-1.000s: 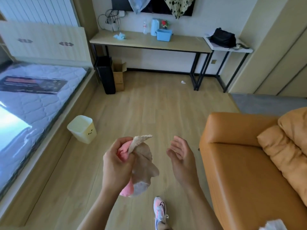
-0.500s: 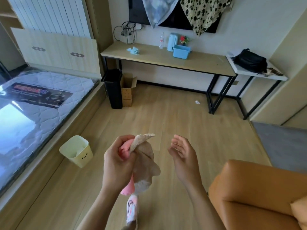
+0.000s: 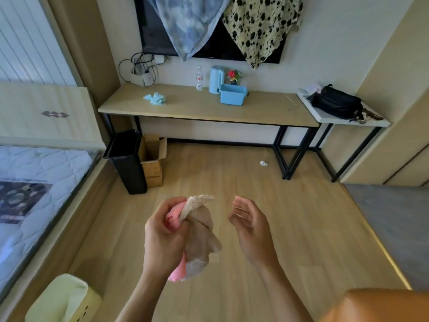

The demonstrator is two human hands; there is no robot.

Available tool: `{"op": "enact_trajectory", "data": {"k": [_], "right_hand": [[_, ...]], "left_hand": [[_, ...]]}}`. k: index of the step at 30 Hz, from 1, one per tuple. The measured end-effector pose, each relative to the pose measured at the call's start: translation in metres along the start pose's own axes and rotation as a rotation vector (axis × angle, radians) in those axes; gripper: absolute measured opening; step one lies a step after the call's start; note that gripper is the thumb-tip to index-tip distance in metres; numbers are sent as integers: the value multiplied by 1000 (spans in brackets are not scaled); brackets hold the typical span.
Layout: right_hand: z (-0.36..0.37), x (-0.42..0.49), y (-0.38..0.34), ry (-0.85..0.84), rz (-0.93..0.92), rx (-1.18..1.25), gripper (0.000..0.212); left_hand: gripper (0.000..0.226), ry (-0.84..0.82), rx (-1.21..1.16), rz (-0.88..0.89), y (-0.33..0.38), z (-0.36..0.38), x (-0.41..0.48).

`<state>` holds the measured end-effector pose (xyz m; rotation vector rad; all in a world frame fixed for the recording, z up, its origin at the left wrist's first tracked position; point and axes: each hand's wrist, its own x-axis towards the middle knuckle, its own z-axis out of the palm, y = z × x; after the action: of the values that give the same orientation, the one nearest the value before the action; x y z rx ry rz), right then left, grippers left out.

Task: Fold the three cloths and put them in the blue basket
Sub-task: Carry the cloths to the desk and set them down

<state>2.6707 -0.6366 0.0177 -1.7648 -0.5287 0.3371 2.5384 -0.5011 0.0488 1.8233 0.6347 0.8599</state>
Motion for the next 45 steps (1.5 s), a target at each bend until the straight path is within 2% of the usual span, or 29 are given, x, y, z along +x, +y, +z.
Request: {"op": "enact_trajectory", "data": {"k": [9, 23, 30, 37, 43, 45], "right_hand": [[53, 196, -2, 27, -38, 114, 34], [143, 553, -24, -153, -73, 155, 34], [185, 706, -15, -119, -57, 152, 32], [220, 851, -11, -94, -17, 85, 28], [236, 951, -13, -80, -7, 63, 25], [243, 988, -8, -97, 10, 70, 24]], "left_hand": [[46, 54, -11, 21, -41, 35, 186], [37, 118, 42, -23, -113, 88, 509], [44, 124, 25, -48, -170, 118, 665], [43, 44, -28, -122, -221, 144, 821], [63, 32, 81, -161, -259, 162, 936], [62, 29, 156, -156, -276, 170, 972]]}}
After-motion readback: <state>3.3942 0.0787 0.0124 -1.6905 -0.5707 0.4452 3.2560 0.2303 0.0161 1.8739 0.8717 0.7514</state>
